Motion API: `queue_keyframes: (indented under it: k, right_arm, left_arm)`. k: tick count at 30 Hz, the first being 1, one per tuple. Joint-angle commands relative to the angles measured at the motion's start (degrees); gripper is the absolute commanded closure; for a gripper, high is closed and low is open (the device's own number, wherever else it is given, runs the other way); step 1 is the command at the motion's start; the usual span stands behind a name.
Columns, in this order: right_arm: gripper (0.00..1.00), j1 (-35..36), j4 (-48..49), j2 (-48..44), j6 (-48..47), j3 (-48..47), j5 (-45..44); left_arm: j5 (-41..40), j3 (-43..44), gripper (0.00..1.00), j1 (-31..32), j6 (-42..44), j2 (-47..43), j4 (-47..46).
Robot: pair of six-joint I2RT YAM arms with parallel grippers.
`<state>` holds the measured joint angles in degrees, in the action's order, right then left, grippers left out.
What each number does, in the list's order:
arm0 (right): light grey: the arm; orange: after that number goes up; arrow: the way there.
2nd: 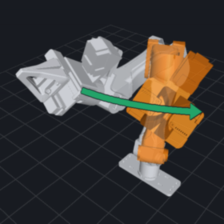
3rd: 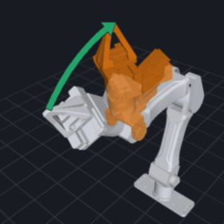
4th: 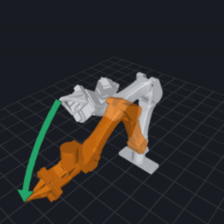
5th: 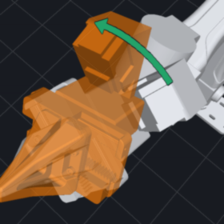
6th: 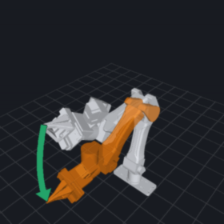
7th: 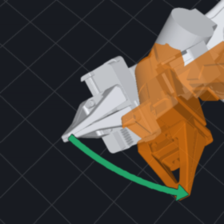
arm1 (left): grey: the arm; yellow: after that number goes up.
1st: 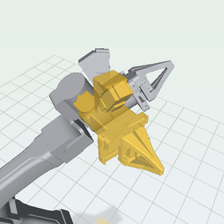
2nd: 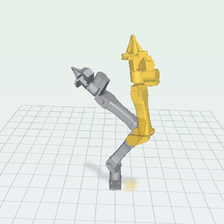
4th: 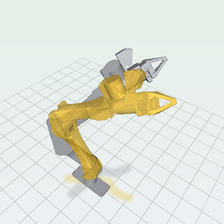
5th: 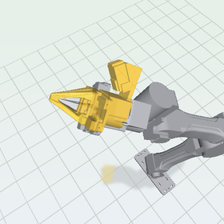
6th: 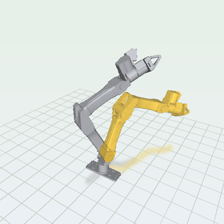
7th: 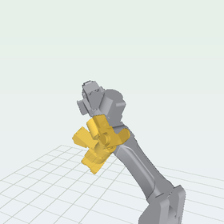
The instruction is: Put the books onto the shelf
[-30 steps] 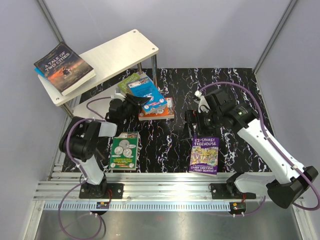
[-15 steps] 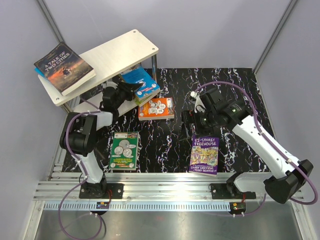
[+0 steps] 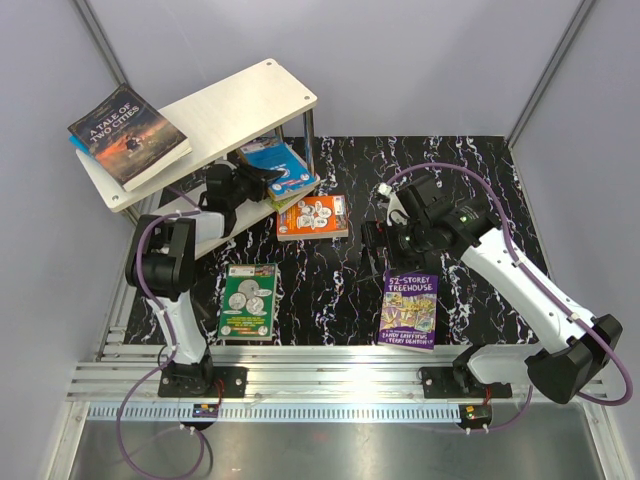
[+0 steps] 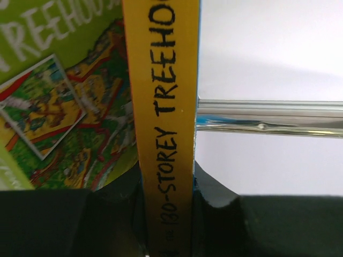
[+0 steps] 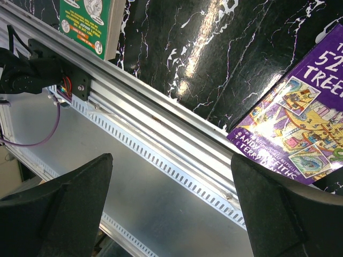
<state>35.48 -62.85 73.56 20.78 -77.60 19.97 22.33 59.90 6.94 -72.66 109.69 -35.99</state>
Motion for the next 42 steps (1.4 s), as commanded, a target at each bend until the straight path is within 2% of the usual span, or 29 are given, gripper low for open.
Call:
queue_keyframes:
  k: [1, 6, 12, 19, 21, 22, 23, 24, 26, 29, 30, 31, 33, 42]
  right_arm:
    - [0.02, 0.55, 1.41, -0.52, -0.47, -1.41, -0.72]
    - [0.01, 0.46, 1.76, -0.44, -0.21, -1.06, -0.02]
    - [0.02, 0.55, 2.03, -0.61, 0.06, -0.62, 0.60]
    - [0.02, 0.46, 1.77, -1.05, -0.21, -0.71, 0.34]
    - [0.02, 0.46, 1.68, -1.05, -0.21, -0.80, 0.25]
    - [0.02, 0.46, 1.68, -1.14, -0.30, -0.80, 0.25]
    - [0.01, 0.55, 1.76, -1.22, -0.30, -0.80, 0.25]
    - [0.02, 0.46, 1.77, -1.23, -0.30, -0.88, 0.16]
    - [0.02, 0.55, 1.68, -1.31, -0.30, -0.88, 0.16]
    - [0.02, 0.55, 1.85, -1.31, -0.38, -0.88, 0.16]
    - [0.02, 0.46, 1.77, -1.40, -0.38, -0.88, 0.16]
    - [0.02, 0.55, 1.85, -1.49, -0.47, -0.88, 0.16]
    - [0.02, 0.55, 1.85, -1.58, -0.39, -0.80, 0.25]
    - [0.02, 0.46, 2.38, -1.84, -0.30, -0.27, 0.86]
  left_arm:
    - [0.18, 0.49, 1.00, -0.08, -0.90, -0.79, -4.62]
    - [-4.39, 0.83, 1.00, 0.18, -0.99, -2.02, 0.55]
    - [-10.10, 7.77, 1.00, 1.06, 2.08, -1.85, 14.00]
    - [-12.39, 10.94, 1.00, 1.59, 2.18, -1.58, 20.41]
    - [-12.83, 11.90, 0.94, 1.67, 2.61, -1.67, 22.27]
    - [-12.92, 12.34, 0.88, 1.67, 2.79, -1.67, 24.28]
    - [-12.84, 12.96, 0.68, 1.59, 3.14, -1.58, 25.43]
    - [-11.88, 14.09, 0.57, 1.67, 3.84, -1.32, 27.09]
    - [-10.12, 15.42, 0.43, 1.67, 4.81, -0.62, 28.77]
    - [-8.71, 17.44, 0.27, 1.67, 7.18, -0.35, 33.60]
    - [-8.70, 17.62, 0.12, 1.85, 7.62, -0.53, 34.75]
    - [-8.79, 17.62, 0.07, 1.85, 7.80, -0.70, 35.80]
    - [-8.88, 17.36, 0.01, 1.94, 8.32, -1.49, 38.00]
    - [-5.63, 16.57, 0.01, 2.81, 7.71, -3.07, 42.40]
